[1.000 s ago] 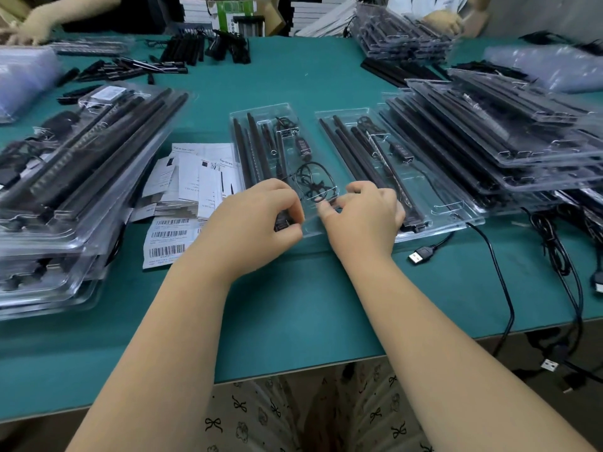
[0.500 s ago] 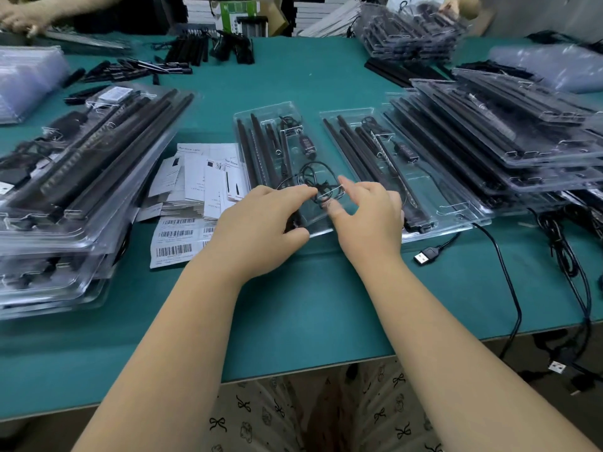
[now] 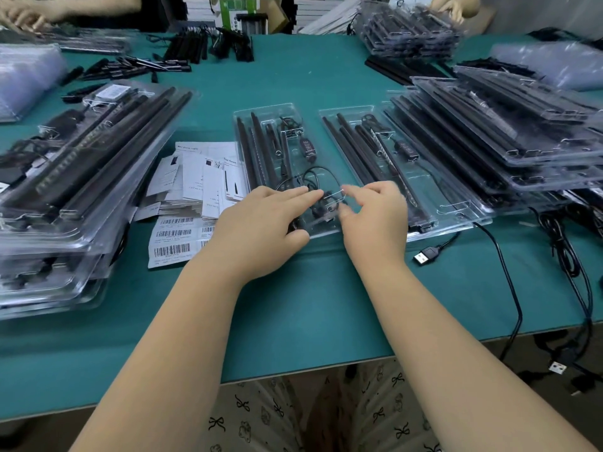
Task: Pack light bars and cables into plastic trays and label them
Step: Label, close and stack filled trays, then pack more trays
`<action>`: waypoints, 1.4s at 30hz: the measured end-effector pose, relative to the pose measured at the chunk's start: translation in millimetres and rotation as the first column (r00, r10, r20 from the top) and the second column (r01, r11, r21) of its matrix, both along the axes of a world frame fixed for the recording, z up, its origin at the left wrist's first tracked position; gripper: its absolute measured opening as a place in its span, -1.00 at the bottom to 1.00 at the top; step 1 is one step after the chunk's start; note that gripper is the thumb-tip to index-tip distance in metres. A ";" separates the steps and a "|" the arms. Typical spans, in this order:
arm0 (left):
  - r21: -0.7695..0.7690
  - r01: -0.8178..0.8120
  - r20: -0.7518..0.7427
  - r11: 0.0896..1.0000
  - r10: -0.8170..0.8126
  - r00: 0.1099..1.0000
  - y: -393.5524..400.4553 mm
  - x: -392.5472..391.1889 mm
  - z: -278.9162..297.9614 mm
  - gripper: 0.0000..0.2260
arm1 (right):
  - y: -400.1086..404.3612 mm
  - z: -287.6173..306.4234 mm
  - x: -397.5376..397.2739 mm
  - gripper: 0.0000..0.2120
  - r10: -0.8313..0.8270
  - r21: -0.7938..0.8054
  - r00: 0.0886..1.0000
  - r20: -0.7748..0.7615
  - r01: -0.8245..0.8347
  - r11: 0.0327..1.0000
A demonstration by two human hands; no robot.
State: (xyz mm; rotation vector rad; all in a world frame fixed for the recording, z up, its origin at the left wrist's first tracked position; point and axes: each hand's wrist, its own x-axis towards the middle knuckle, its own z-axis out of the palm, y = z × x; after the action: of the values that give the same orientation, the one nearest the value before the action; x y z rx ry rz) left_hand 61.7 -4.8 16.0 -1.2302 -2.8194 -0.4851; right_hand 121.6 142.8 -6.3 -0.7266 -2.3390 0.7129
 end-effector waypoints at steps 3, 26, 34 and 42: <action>-0.027 -0.003 -0.018 1.000 0.002 1.000 -0.9 -0.2 -0.1 -0.47 | 1.8 0.6 2.3 -0.80 0.035 0.060 0.994 0.107 -0.041 0.997; 0.066 0.078 -0.039 0.995 -0.076 0.996 -6.3 -4.8 4.0 -0.50 | -11.9 -1.4 64.6 -0.28 0.278 0.322 0.816 0.506 -0.478 0.817; 0.071 0.054 -0.025 0.996 -0.053 0.998 -2.9 -0.9 4.7 -0.57 | -16.3 8.2 47.6 -0.21 0.302 0.260 0.737 0.604 -0.541 0.800; 0.242 -0.065 0.225 0.968 0.010 0.974 -18.7 -8.2 16.7 -0.62 | -16.0 16.5 70.4 -0.46 0.424 0.185 0.860 0.285 -0.483 0.856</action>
State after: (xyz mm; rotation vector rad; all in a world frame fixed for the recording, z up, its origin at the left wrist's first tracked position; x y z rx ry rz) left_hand 53.5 -23.5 32.7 -1.1345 -2.8344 -0.9981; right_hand 192.0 126.8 10.2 -0.1363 -2.7966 0.5236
